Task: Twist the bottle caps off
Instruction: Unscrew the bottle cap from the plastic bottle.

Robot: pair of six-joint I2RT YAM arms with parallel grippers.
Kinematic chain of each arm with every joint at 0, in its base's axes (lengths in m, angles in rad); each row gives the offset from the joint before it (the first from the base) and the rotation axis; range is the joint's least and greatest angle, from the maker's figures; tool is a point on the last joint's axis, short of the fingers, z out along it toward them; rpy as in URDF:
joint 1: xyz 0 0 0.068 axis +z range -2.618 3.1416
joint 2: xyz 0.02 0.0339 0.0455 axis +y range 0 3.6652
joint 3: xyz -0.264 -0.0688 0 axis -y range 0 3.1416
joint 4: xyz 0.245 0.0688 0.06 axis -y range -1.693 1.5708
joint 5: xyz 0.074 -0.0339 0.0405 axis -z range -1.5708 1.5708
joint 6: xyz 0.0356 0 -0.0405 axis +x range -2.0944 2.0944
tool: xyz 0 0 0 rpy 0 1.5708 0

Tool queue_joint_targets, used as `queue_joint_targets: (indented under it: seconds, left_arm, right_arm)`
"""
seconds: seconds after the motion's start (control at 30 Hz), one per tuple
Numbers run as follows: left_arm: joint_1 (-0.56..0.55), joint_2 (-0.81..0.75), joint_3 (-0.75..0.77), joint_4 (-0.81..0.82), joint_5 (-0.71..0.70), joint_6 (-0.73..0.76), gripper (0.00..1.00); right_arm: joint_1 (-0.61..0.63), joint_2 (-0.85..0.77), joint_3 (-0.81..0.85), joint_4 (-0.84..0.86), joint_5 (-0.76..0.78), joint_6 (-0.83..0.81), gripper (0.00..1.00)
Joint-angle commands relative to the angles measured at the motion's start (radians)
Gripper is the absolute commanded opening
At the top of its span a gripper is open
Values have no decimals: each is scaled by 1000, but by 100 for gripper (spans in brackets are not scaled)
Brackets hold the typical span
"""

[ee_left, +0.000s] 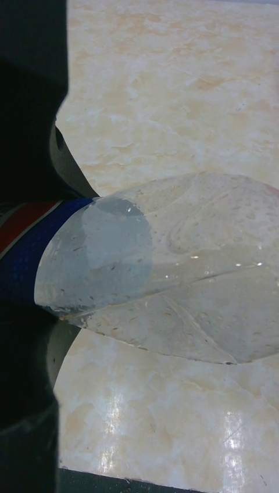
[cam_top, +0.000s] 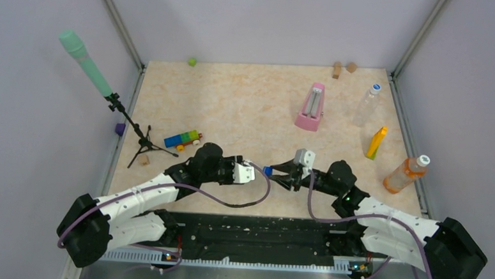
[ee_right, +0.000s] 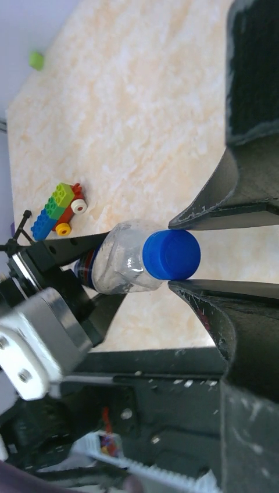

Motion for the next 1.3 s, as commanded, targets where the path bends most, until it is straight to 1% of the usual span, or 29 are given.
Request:
queue_joint_targets:
  seconds: [0.0, 0.17, 0.2, 0.27, 0.33, 0.37, 0.4, 0.47, 0.57, 0.63, 0.7, 0.77, 0.83, 0.9, 0.97, 1.07, 1.17, 1.27]
  left_arm:
    - [-5, -39, 3, 122, 30, -31, 0]
    - [-4, -39, 2, 125, 37, -32, 0]
    - [-4, -37, 3, 125, 39, -33, 0]
    - [-4, -33, 3, 125, 38, -32, 0]
    - [-4, -30, 2, 128, 36, -32, 0]
    - [-4, -28, 2, 128, 35, -30, 0]
    - [-4, -25, 2, 128, 33, -28, 0]
    - [-4, -22, 4, 128, 28, -25, 0]
    - [-4, -21, 3, 128, 22, -25, 0]
    - [-4, -20, 1, 130, 22, -26, 0]
    - [-4, -20, 1, 137, 20, -26, 0]
    - [-4, -16, 3, 140, 20, -26, 0]
    - [-4, -12, 8, 138, 15, -23, 0]
    - [-4, -10, 11, 136, 12, -22, 0]
    - [-5, -9, 15, 131, 12, -21, 0]
    - [-4, -6, 15, 133, 13, -20, 0]
    - [-4, 2, 18, 129, 9, -17, 0]
    - [-4, 6, 19, 127, 4, -14, 0]
  right_arm:
    - [0, -27, -46, 29, -104, -384, 0]
    - [0, -62, -52, -18, -143, -544, 0]
    - [0, -68, -56, -8, -140, -554, 0]
    - [0, -73, -68, 47, -112, -512, 0]
    - [0, -76, -86, 132, -42, -405, 16]
    - [0, -78, -98, 175, -6, -340, 32]
    - [0, -81, -113, 221, 31, -272, 42]
    - [0, -88, -148, 317, 100, -137, 52]
    - [0, -122, -209, 449, 167, 61, 59]
    - [0, -141, -237, 523, 204, 196, 62]
    - [0, -152, -241, 534, 280, 372, 62]
    - [0, -166, -211, 448, 373, 524, 61]
    - [0, -178, -155, 303, 435, 652, 60]
    - [0, -179, -106, 179, 457, 762, 60]
    - [1, -168, -89, 152, 443, 837, 60]
    - [0, -139, -102, 198, 414, 919, 60]
    - [0, -104, -83, 186, 371, 946, 60]
    - [0, -77, -41, 104, 351, 942, 62]
